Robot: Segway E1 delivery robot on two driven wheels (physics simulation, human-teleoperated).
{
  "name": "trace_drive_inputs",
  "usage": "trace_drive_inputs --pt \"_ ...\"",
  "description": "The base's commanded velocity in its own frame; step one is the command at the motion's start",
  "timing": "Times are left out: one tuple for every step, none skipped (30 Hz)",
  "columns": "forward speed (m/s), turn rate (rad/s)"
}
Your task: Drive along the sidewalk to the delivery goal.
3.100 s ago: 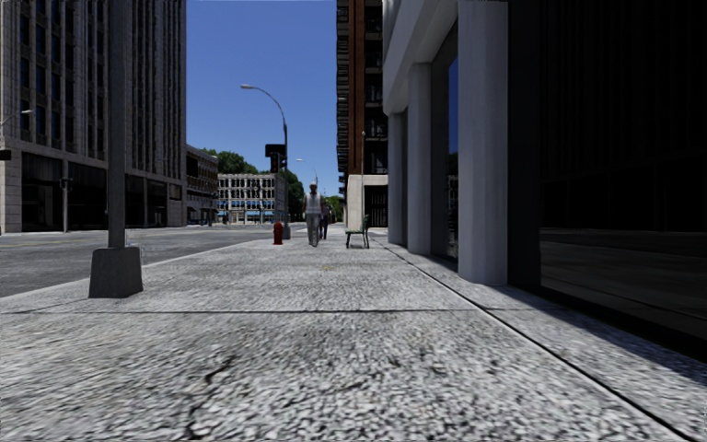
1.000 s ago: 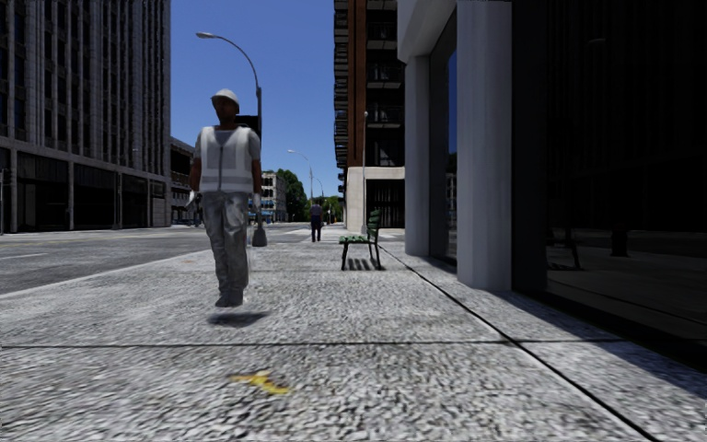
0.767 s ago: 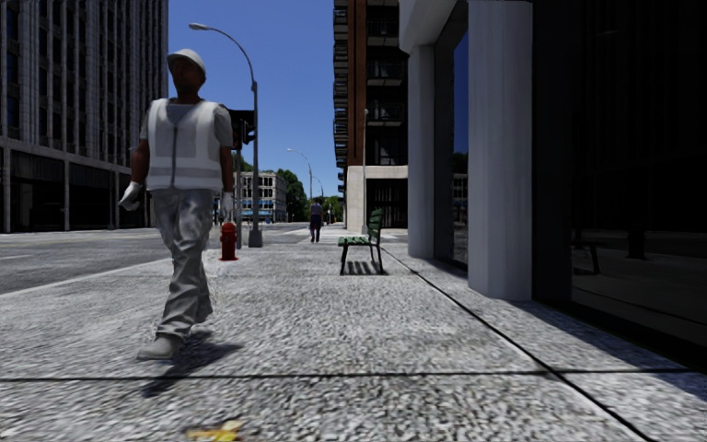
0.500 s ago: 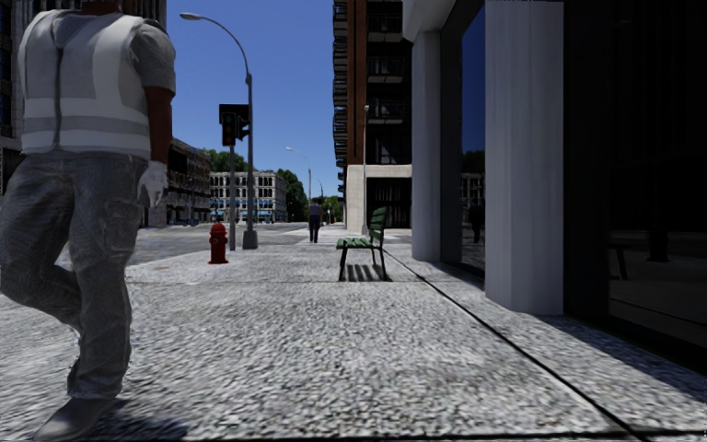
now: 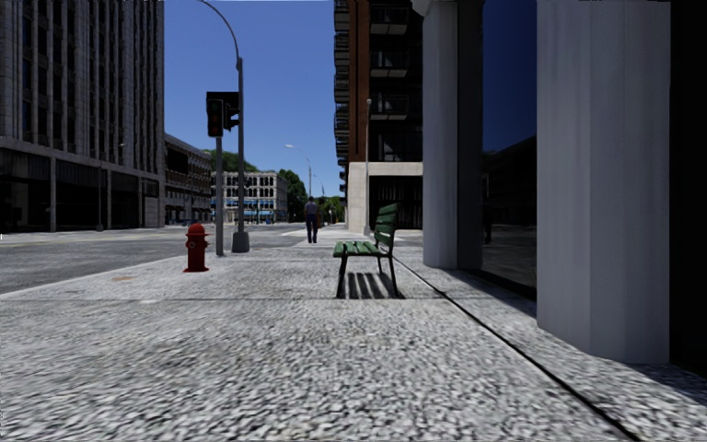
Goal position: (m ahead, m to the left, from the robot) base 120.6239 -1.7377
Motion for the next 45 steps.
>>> trace_drive_inputs --pt "2.0 1.06" --pt "2.0 1.13" --pt "2.0 1.15" --pt "2.0 1.16" --pt "2.0 1.16" --pt "2.0 1.16" --pt "2.0 1.16" --pt "2.0 1.1" --pt "2.0 1.04" --pt "2.0 1.04" --pt "2.0 0.94" --pt "2.0 0.84" --pt "2.0 0.39" --pt "2.0 0.17" --pt "2.0 0.17" --pt "2.0 0.08" --pt "2.0 0.06" --pt "2.0 0.02" --pt "2.0 0.0" --pt "2.0 0.0" --pt "2.0 0.0" --pt "2.0 0.0" --pt "2.0 0.0" --pt "2.0 0.0" --pt "2.0 0.0" --pt "2.0 0.0" --pt "2.0 0.0" --pt "2.0 0.0" --pt "2.0 0.0" --pt "2.0 0.0" --pt "2.0 0.0" --pt "2.0 0.0" --pt "2.0 0.0" --pt "2.0 0.0" --pt "2.0 0.0" --pt "2.0 0.0" --pt "2.0 -0.08" --pt "2.0 -0.23" --pt "2.0 -0.35" --pt "2.0 -0.48" --pt "2.0 -0.48" --pt "2.0 -0.56" --pt "2.0 -0.65" --pt "2.0 -0.73" --pt "2.0 -0.75"
